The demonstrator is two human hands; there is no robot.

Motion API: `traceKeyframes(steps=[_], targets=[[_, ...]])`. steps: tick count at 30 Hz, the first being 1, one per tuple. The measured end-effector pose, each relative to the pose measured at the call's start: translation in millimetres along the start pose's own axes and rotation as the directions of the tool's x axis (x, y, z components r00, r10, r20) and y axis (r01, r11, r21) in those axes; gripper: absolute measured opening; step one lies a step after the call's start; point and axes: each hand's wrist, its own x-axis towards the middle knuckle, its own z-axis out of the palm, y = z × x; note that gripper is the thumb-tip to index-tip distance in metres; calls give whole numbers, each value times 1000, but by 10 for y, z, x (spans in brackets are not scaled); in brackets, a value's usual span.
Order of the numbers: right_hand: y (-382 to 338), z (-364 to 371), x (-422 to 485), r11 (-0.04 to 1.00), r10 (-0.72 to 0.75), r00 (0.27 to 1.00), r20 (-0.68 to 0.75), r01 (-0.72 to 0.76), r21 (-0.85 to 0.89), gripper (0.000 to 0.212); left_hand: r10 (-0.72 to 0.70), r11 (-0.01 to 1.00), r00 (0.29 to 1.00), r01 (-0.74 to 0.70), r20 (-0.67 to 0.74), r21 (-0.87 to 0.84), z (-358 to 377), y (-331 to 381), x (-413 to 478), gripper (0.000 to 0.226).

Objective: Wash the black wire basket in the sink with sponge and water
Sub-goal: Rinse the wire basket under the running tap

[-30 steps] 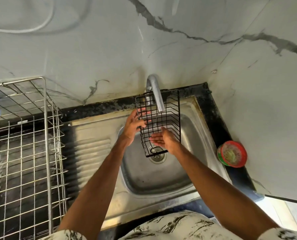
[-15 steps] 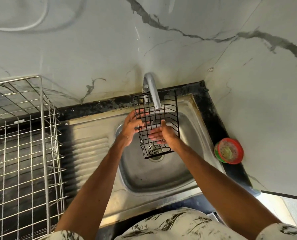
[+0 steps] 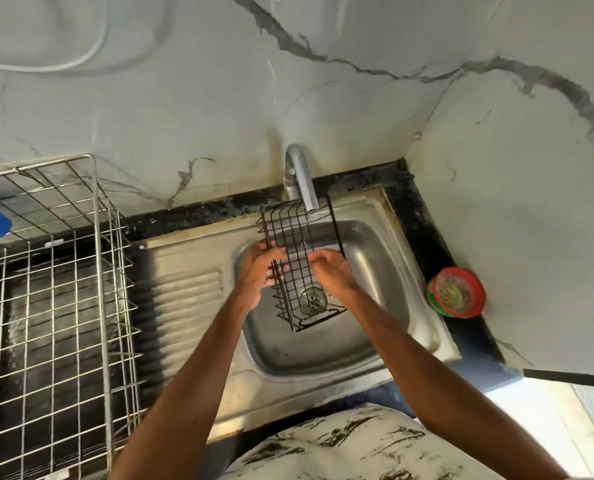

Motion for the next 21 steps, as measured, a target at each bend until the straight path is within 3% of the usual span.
traceKeyframes(steps=[5, 9, 11, 13, 15, 16, 19, 21], targets=[[63, -296, -297, 984, -180, 965, -191, 174, -47, 17, -82, 992, 996, 85, -31, 91, -56, -97, -243, 22], [225, -420, -424, 985, -171, 913, -370, 153, -78, 30, -86, 986, 993, 96, -80, 136, -44, -67, -430, 26], [280, -493, -510, 997, -47, 959, -281, 60, 38, 57, -104, 983, 991, 116, -88, 144, -49, -28, -509, 32], [383, -583, -546, 972, 147, 989, 23, -149, 182, 71, -141, 982, 989, 146, -56, 119, -73, 5, -582, 38], [501, -651, -553, 887, 210, 907, 364, -333, 318, 77, -182, 979, 983, 179, 18, 96, -122, 2, -582, 52], [540, -653, -554, 840, 187, 867, 461, -385, 383, 72, -203, 975, 978, 199, 44, 97, -146, 20, -578, 65], [496, -597, -550, 818, 126, 889, 440, -344, 461, 42, -275, 933, 960, 255, 46, 253, -154, 125, -482, 109], [469, -568, -547, 827, 137, 917, 376, -314, 466, 38, -269, 868, 963, 231, 24, 439, -129, 234, -388, 100]])
